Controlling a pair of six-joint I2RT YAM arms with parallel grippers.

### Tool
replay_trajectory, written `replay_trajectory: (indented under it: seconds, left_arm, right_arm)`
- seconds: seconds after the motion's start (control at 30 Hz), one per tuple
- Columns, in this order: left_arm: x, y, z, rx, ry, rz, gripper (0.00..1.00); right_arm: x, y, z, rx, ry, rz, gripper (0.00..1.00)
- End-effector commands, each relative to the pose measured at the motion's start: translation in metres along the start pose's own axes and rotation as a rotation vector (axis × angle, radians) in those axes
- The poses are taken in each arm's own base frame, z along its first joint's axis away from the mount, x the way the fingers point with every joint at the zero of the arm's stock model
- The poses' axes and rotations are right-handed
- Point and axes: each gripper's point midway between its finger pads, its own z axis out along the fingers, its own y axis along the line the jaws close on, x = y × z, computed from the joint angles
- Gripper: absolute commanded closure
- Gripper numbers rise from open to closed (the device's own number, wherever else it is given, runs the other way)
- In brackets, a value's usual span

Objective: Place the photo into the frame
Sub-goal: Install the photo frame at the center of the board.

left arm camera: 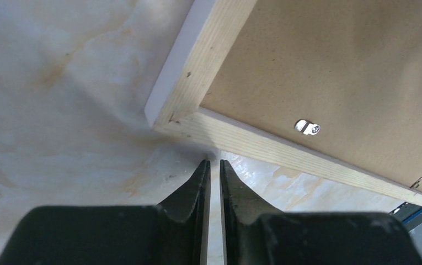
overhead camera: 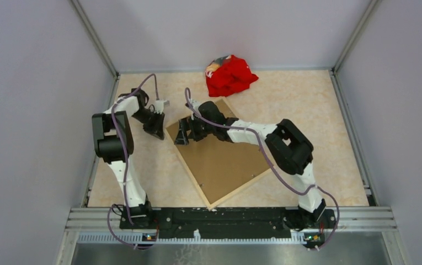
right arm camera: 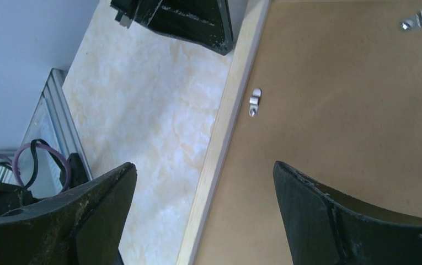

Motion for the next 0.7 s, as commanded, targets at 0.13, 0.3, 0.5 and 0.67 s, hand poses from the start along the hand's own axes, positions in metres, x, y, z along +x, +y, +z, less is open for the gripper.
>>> replay_trajectory:
  seconds: [0.13,0.3,0.5,0.67]
  left_arm:
    - [-0.004,0.008,-0.009,0.009,-0.016,-0.008,0.82]
    - [-0.002,0.010,-0.004,0.013,-0.013,-0.009,0.83]
    - [-0.003,0.010,-0.003,0.014,-0.014,-0.002,0.83]
    - [-0.002,0.010,-0.003,0.015,-0.015,0.000,0.83]
  right_arm:
    - [-0.010,0.011,0.050,-0.083,-0.008,-0.050,0.07]
    - [-0.013,0.012,0.064,-0.091,-0.001,-0.039,0.08]
    - [-0.010,0.012,0.072,-0.092,0.008,-0.023,0.08]
    - [-0.004,0.016,0.074,-0.098,0.021,-0.020,0.08]
